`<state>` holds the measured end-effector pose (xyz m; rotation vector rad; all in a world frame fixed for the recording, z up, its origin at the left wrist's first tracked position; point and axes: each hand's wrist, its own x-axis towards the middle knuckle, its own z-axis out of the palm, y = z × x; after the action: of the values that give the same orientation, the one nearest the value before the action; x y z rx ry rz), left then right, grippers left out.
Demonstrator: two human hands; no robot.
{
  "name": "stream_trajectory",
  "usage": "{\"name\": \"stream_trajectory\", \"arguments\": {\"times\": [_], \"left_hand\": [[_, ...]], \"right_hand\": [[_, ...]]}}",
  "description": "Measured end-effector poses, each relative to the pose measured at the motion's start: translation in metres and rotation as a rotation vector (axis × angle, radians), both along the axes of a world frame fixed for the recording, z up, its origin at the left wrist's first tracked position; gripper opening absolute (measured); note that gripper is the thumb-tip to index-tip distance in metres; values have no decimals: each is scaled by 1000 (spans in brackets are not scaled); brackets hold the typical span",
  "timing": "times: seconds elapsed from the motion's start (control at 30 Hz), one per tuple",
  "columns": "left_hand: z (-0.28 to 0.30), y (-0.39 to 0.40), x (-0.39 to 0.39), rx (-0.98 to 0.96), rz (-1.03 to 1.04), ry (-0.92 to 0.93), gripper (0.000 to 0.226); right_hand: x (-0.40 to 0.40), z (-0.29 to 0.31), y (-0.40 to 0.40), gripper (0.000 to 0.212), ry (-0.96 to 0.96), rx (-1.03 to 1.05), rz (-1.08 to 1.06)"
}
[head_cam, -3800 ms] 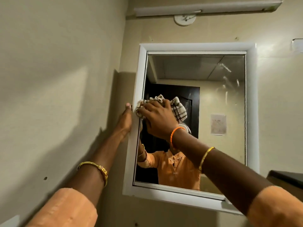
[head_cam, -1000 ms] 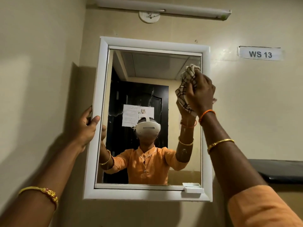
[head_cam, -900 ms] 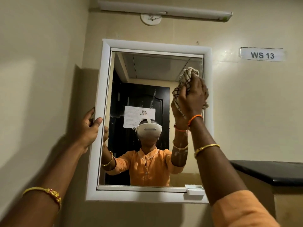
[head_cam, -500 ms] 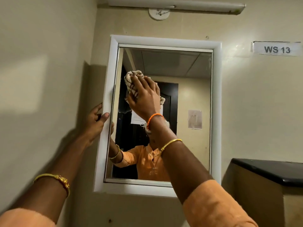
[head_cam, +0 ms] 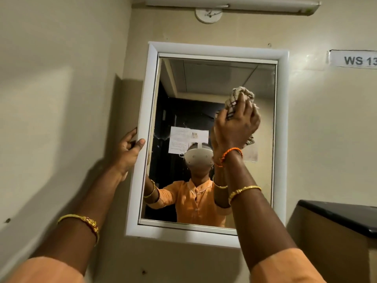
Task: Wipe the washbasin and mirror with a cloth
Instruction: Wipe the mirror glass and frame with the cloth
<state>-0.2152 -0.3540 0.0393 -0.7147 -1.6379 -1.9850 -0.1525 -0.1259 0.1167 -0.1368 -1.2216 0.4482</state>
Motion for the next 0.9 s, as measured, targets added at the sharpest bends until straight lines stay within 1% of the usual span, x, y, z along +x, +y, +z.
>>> {"name": "stream_trajectory", "arguments": {"times": [0.1, 0.23, 0.33, 0.5, 0.63, 0.7, 0.73, 0.8, 0.87, 0.9], "left_hand": [[2, -1, 3, 0, 14, 16, 48], [4, -3, -1, 17, -69, 17, 49], [5, -5, -5, 52, -100, -26, 46], [2, -9, -9, 32, -165, -2, 42], [1, -14, -10, -5, -189, 5, 42], [-1, -14, -10, 35, -250, -6, 37], [-1, -14, -9, 78, -322, -29, 37], [-2, -15, -5, 163, -450, -62, 49], [0, -15, 0, 179, -460, -68, 56], [1, -16, 1, 168, -431, -73, 56]], "right_hand": [[-20, 6, -46, 58, -67, 152, 36], [-43, 7, -106, 59, -176, 375, 13], [-52, 3, -130, 59, -210, 428, 29], [-52, -16, -127, 61, -300, 529, 13], [-53, -60, -121, 59, -322, 638, -35], [-55, -85, -121, 57, -322, 679, -66], [-56, -92, -120, 57, -330, 699, -75], [-55, -94, -117, 60, -341, 749, -86], [-51, -78, -111, 62, -348, 792, -109], [-49, -66, -109, 62, -349, 788, -120]]}}
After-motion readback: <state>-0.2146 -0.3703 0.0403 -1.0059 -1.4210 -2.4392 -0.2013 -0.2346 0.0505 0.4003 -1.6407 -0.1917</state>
